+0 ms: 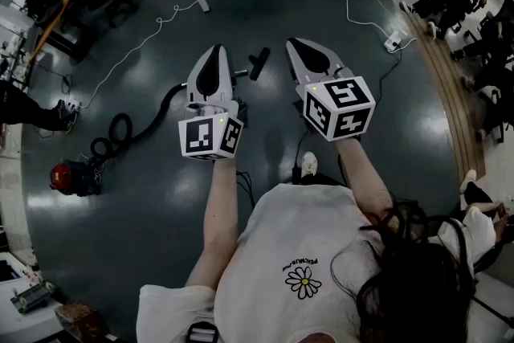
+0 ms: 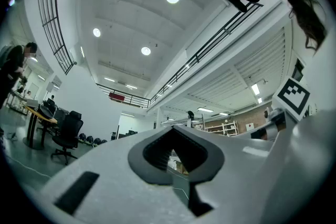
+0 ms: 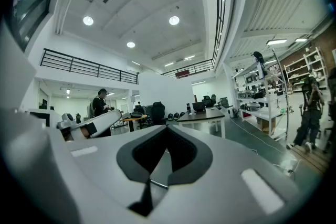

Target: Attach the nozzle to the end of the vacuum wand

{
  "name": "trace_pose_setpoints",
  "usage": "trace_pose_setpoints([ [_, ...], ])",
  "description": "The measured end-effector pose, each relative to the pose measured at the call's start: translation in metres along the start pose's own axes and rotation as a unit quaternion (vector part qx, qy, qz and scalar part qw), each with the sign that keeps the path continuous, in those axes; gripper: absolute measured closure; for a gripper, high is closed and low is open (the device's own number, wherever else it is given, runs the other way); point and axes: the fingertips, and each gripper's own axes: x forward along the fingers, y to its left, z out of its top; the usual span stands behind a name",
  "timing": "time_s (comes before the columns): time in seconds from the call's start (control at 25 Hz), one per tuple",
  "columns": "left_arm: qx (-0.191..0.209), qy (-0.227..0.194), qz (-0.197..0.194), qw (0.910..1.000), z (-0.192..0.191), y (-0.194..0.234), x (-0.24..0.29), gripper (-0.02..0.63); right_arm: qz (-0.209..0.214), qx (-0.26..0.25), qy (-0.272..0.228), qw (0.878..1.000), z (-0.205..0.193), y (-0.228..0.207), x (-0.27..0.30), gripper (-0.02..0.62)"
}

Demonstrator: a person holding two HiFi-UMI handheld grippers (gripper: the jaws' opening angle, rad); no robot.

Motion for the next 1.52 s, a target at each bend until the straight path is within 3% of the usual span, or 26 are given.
trace_pose_setpoints([
  [0.44, -0.016, 0.009, 0.006, 0.9998, -0.014, 0.012, 0.005, 0.601, 0.008, 0.017, -0.009, 1.000, -0.005, -0.012, 0.007, 0.591],
  [0.56, -0.084, -0.002, 0.024, 0.9962, -0.028, 0.028, 0.007, 0.601, 0.033, 0.094, -0.030, 0.995, -0.009, -0.030, 0.009, 0.589],
  [0.64, -0.176, -0.017, 0.055, 0.9826, -0.045, 0.048, 0.006, 0.601, 0.038, 0.166, -0.049, 0.984, -0.013, -0.053, 0.010, 0.592],
  [0.72, -0.231, -0.019, 0.086, 0.9688, -0.065, 0.067, 0.006, 0.603, 0.037, 0.219, -0.056, 0.973, -0.021, -0.080, 0.016, 0.594],
  [0.96, -0.250, 0.012, 0.120, 0.9608, -0.114, 0.086, 0.029, 0.555, 0.074, 0.300, -0.012, 0.951, -0.059, -0.152, 0.056, 0.592],
  [1.04, -0.244, 0.017, 0.124, 0.9618, -0.125, 0.090, 0.040, 0.546, 0.078, 0.286, 0.005, 0.955, -0.071, -0.171, 0.077, 0.592],
  [1.12, -0.219, 0.034, 0.134, 0.9658, -0.131, 0.102, 0.042, 0.534, 0.078, 0.241, 0.032, 0.967, -0.082, -0.174, 0.102, 0.592],
  [1.2, -0.201, 0.047, 0.153, 0.9664, -0.138, 0.126, 0.041, 0.529, 0.081, 0.193, 0.064, 0.976, -0.090, -0.169, 0.133, 0.540],
  [1.32, -0.189, 0.065, 0.181, 0.9630, -0.159, 0.177, 0.051, 0.529, 0.078, 0.114, 0.101, 0.985, -0.099, -0.160, 0.192, 0.521],
  [1.52, -0.099, 0.110, 0.187, 0.9711, -0.220, 0.259, 0.116, 0.523, 0.048, 0.018, 0.158, 0.986, -0.129, -0.178, 0.301, 0.499],
])
